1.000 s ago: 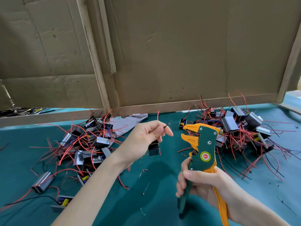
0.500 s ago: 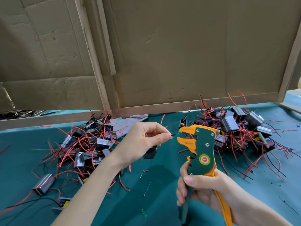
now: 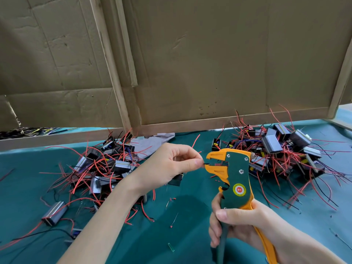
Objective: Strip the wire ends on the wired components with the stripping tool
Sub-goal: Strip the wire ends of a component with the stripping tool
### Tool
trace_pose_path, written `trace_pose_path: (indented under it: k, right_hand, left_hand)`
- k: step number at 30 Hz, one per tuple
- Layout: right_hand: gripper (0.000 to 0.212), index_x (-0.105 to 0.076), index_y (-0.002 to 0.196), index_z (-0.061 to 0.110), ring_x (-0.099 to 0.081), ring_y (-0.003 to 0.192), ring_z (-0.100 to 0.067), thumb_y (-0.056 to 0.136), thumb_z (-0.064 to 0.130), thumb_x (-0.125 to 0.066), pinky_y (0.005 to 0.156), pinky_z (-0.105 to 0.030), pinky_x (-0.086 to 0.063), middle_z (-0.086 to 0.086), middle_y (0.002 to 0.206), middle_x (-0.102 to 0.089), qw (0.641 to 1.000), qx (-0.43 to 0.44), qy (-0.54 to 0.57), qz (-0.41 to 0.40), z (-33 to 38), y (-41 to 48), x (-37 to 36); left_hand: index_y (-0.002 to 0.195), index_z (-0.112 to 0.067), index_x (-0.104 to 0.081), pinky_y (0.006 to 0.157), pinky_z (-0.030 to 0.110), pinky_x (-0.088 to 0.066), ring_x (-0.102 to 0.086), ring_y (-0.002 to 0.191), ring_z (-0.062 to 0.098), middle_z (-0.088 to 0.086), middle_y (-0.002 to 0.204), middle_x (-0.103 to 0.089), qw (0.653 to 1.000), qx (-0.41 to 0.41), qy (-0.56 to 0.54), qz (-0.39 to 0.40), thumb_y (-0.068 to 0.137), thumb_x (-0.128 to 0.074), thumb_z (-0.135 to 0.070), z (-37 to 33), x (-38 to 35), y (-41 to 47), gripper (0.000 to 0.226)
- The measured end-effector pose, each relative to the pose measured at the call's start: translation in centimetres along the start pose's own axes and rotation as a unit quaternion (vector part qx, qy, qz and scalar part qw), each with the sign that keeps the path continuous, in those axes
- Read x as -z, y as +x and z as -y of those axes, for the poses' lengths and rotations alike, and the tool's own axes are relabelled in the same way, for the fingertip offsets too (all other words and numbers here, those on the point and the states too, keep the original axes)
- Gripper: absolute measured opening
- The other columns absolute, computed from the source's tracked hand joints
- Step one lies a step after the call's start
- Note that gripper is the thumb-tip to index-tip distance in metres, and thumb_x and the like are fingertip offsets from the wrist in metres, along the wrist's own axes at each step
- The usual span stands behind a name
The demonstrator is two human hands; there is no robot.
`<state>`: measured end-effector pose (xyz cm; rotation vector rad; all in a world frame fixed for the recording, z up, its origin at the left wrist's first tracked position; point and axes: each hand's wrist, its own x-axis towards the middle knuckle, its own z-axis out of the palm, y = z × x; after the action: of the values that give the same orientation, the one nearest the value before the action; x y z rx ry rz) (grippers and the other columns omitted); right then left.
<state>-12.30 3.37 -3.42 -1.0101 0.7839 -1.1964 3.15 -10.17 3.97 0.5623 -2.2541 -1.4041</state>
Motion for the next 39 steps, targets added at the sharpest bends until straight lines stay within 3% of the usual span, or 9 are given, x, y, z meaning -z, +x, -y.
trace_pose_path:
  k: [9, 14, 17, 21, 25, 28, 33, 36, 39]
  right_hand:
    - [0.032, -0.058, 0.071, 0.009, -0.058, 0.05, -0.028, 0.075, 0.03, -0.082, 0.059, -0.039, -0.051, -0.014, 0.054, -0.056, 0.998, -0.033, -0.059, -0.006, 0.3, -0.5, 0.0]
    - [0.047, -0.044, 0.05, 0.011, -0.037, 0.029, -0.019, 0.056, 0.034, -0.085, 0.039, -0.026, -0.038, -0.009, 0.04, -0.035, 0.987, -0.062, -0.03, -0.148, -0.6, -0.2, -1.4]
    - [0.04, -0.05, 0.057, 0.009, -0.046, 0.038, -0.025, 0.059, 0.029, -0.085, 0.045, -0.033, -0.044, -0.014, 0.047, -0.043, 0.991, -0.052, 0.022, -0.119, -0.9, -0.1, -1.7]
    - [0.022, -0.058, 0.072, 0.005, -0.058, 0.064, -0.036, 0.067, 0.013, -0.078, 0.068, -0.047, -0.053, -0.022, 0.069, -0.054, 0.992, -0.029, 0.104, -0.062, -0.3, 0.3, -1.4]
    - [0.029, -0.057, 0.072, 0.004, -0.057, 0.061, -0.036, 0.055, 0.011, -0.08, 0.065, -0.046, -0.055, -0.022, 0.069, -0.053, 0.981, -0.036, 0.14, -0.13, -0.4, 0.6, -0.8]
    - [0.028, -0.058, 0.071, 0.004, -0.057, 0.062, -0.035, 0.054, 0.009, -0.08, 0.064, -0.045, -0.055, -0.021, 0.071, -0.053, 0.975, -0.044, 0.155, -0.151, -0.6, 0.8, -0.6]
    - [0.032, -0.064, 0.072, 0.003, -0.058, 0.063, -0.035, 0.049, 0.005, -0.085, 0.066, -0.046, -0.056, -0.021, 0.073, -0.054, 0.968, -0.068, 0.191, -0.147, -1.0, 0.9, 0.0]
    - [0.043, -0.066, 0.073, 0.002, -0.058, 0.062, -0.036, 0.039, 0.004, -0.092, 0.065, -0.047, -0.055, -0.021, 0.072, -0.055, 0.962, -0.07, 0.208, -0.16, -1.2, 1.0, 0.4]
    - [0.045, -0.065, 0.071, 0.002, -0.058, 0.06, -0.035, 0.035, 0.004, -0.092, 0.061, -0.046, -0.055, -0.021, 0.071, -0.055, 0.959, -0.071, 0.214, -0.173, -1.2, 1.3, 0.4]
  left_hand:
    - [0.077, -0.017, -0.069, 0.058, 0.008, -0.04, -0.052, 0.06, -0.004, -0.014, 0.066, -0.063, 0.999, -0.008, 0.029, 0.034, 0.087, -0.066, -0.013, -0.7, 0.8, -0.4, 0.011]
    - [0.081, -0.016, -0.07, 0.063, 0.016, -0.04, -0.05, 0.065, 0.004, -0.007, 0.07, -0.063, 0.997, 0.003, 0.066, 0.03, 0.085, -0.068, -0.022, 0.0, 0.5, -0.1, 0.008]
    - [0.079, -0.018, -0.068, 0.064, 0.02, -0.042, -0.05, 0.063, 0.006, -0.009, 0.067, -0.061, 0.994, 0.015, 0.11, 0.013, 0.089, -0.066, -0.02, 1.1, 0.1, 0.4, 0.01]
    - [0.078, -0.021, -0.066, 0.066, 0.017, -0.042, -0.051, 0.065, 0.004, -0.006, 0.074, -0.064, 0.986, 0.0, 0.146, -0.085, 0.089, -0.066, -0.02, 1.6, 0.6, 1.0, 0.011]
    - [0.082, -0.015, -0.066, 0.064, 0.015, -0.04, -0.048, 0.063, 0.003, -0.002, 0.076, -0.066, 0.953, -0.083, 0.094, -0.277, 0.092, -0.061, -0.012, -0.3, 0.4, 3.2, 0.012]
    - [0.087, -0.013, -0.064, 0.074, 0.03, -0.05, -0.058, 0.072, 0.011, -0.005, 0.079, -0.064, 0.933, -0.128, 0.046, -0.332, 0.092, -0.06, -0.01, -2.7, -1.3, 6.6, 0.007]
    - [0.104, -0.001, -0.062, 0.09, 0.036, -0.05, -0.062, 0.095, 0.023, 0.012, 0.105, -0.066, 0.96, -0.133, -0.016, -0.246, 0.093, -0.057, -0.004, -5.7, -6.8, 11.3, 0.013]
    - [0.134, -0.017, -0.049, 0.097, 0.029, -0.041, -0.051, 0.122, 0.023, 0.01, 0.141, -0.048, 0.992, -0.089, 0.016, -0.085, 0.096, -0.053, -0.007, -5.4, -8.4, 11.2, 0.04]
    - [0.143, -0.033, -0.033, 0.09, 0.02, -0.044, -0.056, 0.116, 0.016, 0.009, 0.143, -0.044, 0.995, -0.073, 0.061, -0.036, 0.095, -0.054, -0.012, -3.7, -7.2, 8.8, 0.057]
